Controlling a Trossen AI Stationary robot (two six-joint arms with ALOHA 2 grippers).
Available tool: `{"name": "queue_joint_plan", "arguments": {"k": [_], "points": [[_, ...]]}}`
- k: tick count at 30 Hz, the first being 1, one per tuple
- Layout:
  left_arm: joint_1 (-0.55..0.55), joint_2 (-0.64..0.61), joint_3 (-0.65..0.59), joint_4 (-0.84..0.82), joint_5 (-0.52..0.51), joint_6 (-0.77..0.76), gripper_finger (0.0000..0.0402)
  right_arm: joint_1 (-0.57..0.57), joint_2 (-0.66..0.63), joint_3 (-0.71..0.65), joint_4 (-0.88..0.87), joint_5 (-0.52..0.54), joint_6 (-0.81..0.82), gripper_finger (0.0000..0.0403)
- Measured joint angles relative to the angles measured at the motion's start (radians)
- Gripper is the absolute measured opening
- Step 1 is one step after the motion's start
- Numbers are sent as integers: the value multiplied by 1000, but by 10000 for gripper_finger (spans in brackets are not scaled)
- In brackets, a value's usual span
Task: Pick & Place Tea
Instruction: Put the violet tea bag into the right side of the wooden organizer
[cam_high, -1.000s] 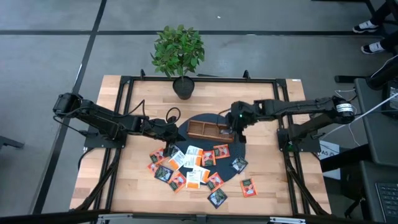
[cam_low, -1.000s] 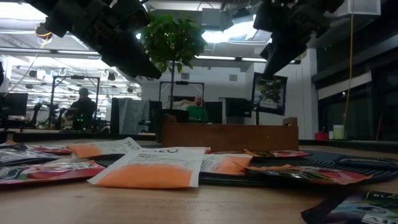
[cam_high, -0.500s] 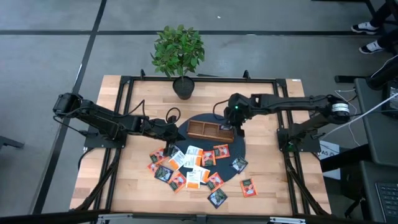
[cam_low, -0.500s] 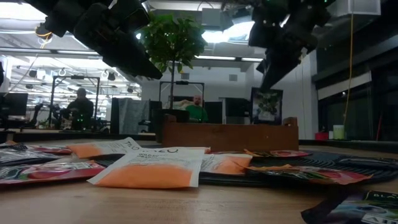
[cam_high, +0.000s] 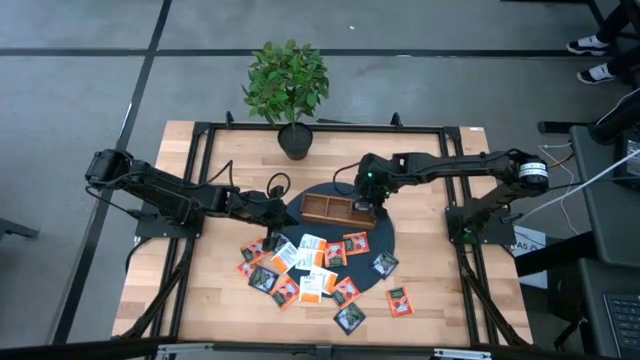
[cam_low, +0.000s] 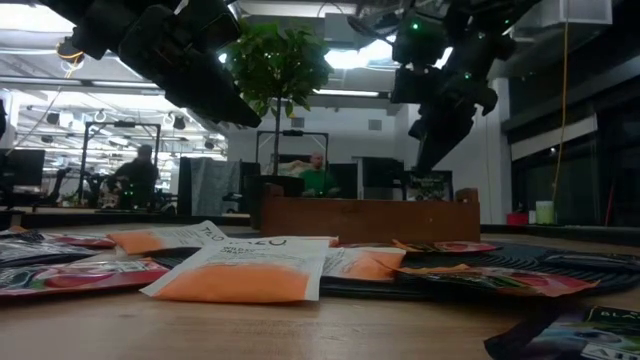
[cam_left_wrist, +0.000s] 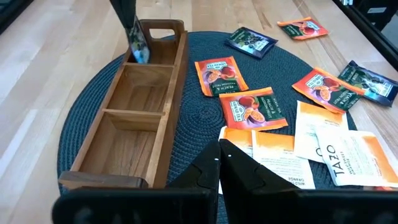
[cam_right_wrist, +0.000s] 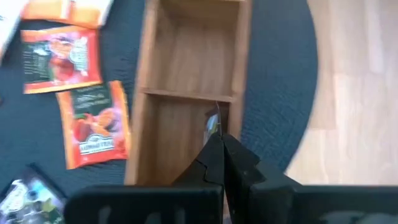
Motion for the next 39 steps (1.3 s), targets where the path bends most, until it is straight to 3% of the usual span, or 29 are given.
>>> {"name": "queue_joint_plan", "arguments": {"k": [8, 39], "points": [[0, 0, 0, 0, -1, 0, 4, 0, -5, 0, 2, 51, -1, 0], [0, 0, 0, 0, 0, -12, 4, 28, -5, 0, 23, 44, 75, 8]]}}
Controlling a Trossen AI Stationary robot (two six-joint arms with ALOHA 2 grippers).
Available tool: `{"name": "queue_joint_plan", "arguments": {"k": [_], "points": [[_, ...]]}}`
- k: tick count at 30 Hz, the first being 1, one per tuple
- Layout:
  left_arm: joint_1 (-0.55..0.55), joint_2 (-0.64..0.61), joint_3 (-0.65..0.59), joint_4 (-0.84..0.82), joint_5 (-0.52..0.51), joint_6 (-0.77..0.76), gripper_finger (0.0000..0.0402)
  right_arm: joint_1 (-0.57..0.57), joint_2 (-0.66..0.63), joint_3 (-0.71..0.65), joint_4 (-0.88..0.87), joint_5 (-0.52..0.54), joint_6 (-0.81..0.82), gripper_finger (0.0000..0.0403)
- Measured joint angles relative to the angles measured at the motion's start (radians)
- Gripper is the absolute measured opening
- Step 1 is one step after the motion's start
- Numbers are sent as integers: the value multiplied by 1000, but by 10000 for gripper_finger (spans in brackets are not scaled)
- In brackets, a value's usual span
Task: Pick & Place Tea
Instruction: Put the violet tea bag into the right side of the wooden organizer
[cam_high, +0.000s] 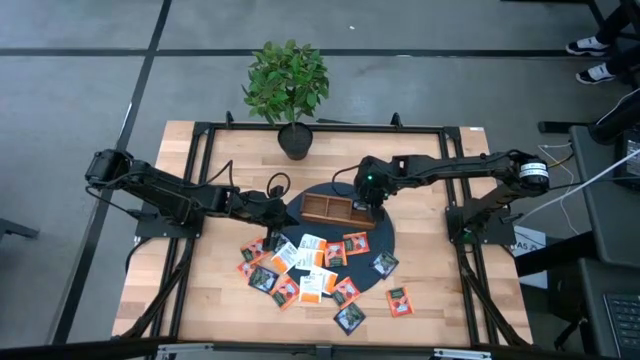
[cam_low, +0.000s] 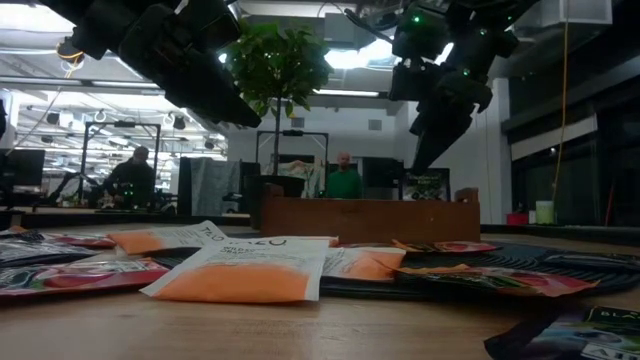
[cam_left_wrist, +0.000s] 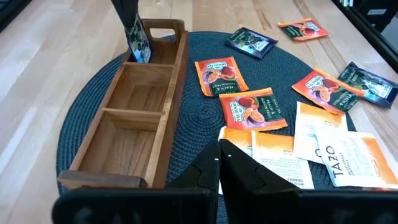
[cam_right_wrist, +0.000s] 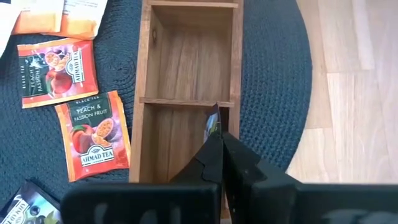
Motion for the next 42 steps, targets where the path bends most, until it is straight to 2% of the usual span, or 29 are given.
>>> {"name": "queue_joint_plan", "arguments": {"k": [42], "points": [[0, 0, 0, 0, 4, -14, 4, 12, 17, 2, 10, 35, 29, 10]]}}
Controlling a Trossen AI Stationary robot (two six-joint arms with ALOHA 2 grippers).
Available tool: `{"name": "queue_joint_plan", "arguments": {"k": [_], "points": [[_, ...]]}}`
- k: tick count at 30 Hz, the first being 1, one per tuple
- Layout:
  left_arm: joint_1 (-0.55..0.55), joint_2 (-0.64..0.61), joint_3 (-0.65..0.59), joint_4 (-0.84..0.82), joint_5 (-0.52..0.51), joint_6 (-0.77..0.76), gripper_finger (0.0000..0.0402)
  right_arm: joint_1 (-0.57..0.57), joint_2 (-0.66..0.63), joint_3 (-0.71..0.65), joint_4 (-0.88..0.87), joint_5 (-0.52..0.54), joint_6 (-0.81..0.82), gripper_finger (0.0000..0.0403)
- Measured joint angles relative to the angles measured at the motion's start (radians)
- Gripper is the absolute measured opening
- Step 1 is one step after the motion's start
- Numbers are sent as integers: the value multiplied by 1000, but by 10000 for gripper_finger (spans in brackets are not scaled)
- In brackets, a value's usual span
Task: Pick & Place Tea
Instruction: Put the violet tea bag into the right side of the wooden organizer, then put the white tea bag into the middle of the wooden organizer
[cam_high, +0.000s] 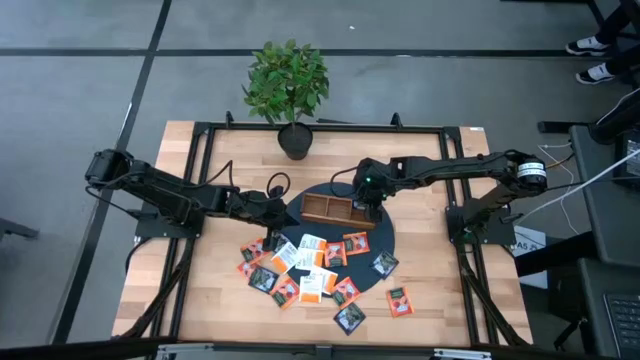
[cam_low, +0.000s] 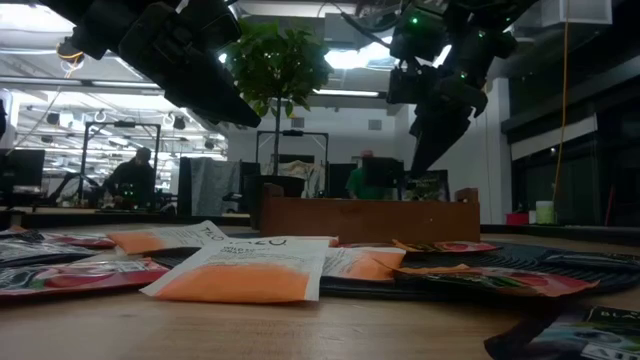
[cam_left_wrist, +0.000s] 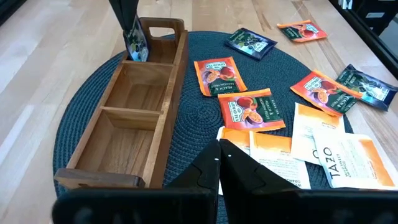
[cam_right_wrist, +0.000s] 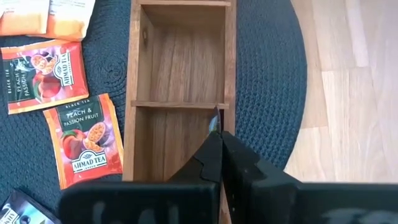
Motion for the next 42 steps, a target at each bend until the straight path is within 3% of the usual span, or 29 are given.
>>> {"name": "queue_joint_plan", "arguments": {"k": [9, 19, 25, 42], "points": [[0, 0, 0, 0, 0, 0, 4, 0, 0, 0, -11, 0, 24, 13], [-1, 0, 0, 0, 0, -3, 4, 0, 0, 0, -26, 0, 45, 85], [-1, 0, 0, 0, 0, -2, 4, 0, 0, 5, -35, 1, 18, 107], [-3, -2, 0, 0, -2, 41, 4, 14, -2, 131, -177, 57, -25, 116]]}}
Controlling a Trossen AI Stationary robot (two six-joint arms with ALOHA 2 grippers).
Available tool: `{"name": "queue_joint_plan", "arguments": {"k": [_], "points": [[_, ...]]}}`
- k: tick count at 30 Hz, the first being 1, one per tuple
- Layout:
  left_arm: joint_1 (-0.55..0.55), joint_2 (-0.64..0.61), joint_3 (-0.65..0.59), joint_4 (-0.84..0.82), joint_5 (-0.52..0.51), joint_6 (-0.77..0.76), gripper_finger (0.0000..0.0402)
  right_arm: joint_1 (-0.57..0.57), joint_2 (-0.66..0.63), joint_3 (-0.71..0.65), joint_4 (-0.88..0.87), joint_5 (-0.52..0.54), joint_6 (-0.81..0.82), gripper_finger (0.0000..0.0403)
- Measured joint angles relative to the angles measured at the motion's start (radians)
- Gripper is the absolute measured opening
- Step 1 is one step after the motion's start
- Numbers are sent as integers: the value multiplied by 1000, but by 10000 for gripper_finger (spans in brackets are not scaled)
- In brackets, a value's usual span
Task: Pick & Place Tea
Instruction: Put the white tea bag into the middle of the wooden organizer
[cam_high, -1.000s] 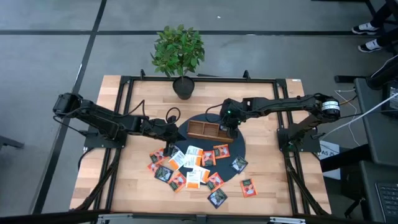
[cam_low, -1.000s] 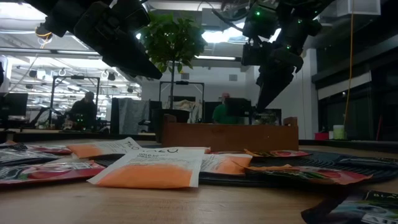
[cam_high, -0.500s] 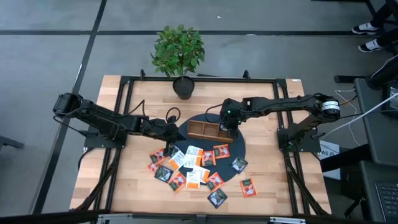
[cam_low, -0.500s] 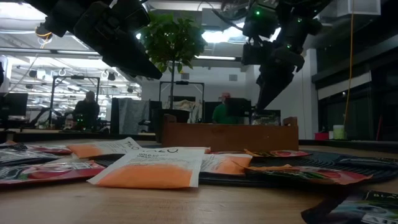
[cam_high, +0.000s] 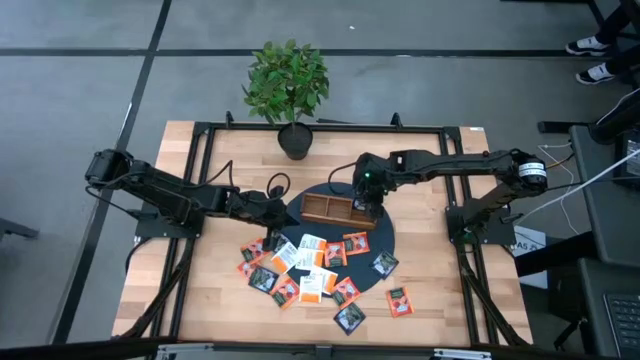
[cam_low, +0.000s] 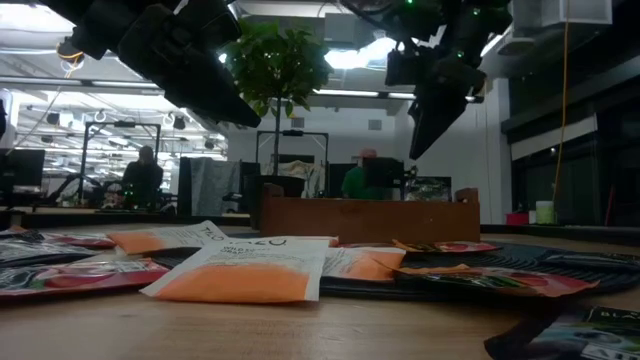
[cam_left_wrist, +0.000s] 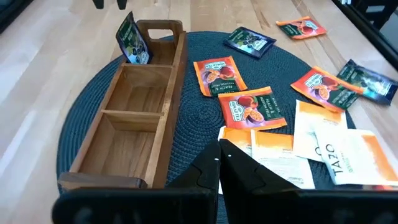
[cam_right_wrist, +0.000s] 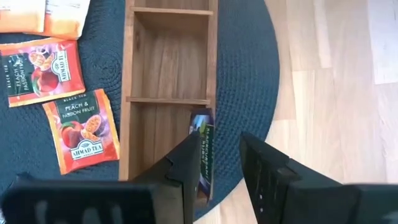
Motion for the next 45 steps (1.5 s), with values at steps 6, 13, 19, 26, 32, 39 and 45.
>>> {"name": "queue_joint_plan", "arguments": {"k": [6, 13, 19, 26, 32, 39, 45], "points": [[-32, -41, 1, -18, -50, 13, 4, 50, -37, 1, -13, 115, -4, 90], [-58, -93, 1, -67, -72, 12, 3, 119, -142, -3, 8, 122, 73, 24], [-70, -93, 0, -99, -60, -39, 3, 213, -233, -125, 142, 188, 133, 14], [-69, -93, 1, -104, -43, -67, 3, 309, -313, -319, 433, 242, 191, 10], [-68, -93, 0, -104, -52, -67, 4, 356, -325, -471, 658, 244, 205, 9], [-68, -93, 0, -97, -53, -69, 4, 358, -321, -590, 863, 241, 207, 35], [-68, -93, 0, -97, -51, -103, 4, 356, -320, -621, 909, 240, 205, 39]]}}
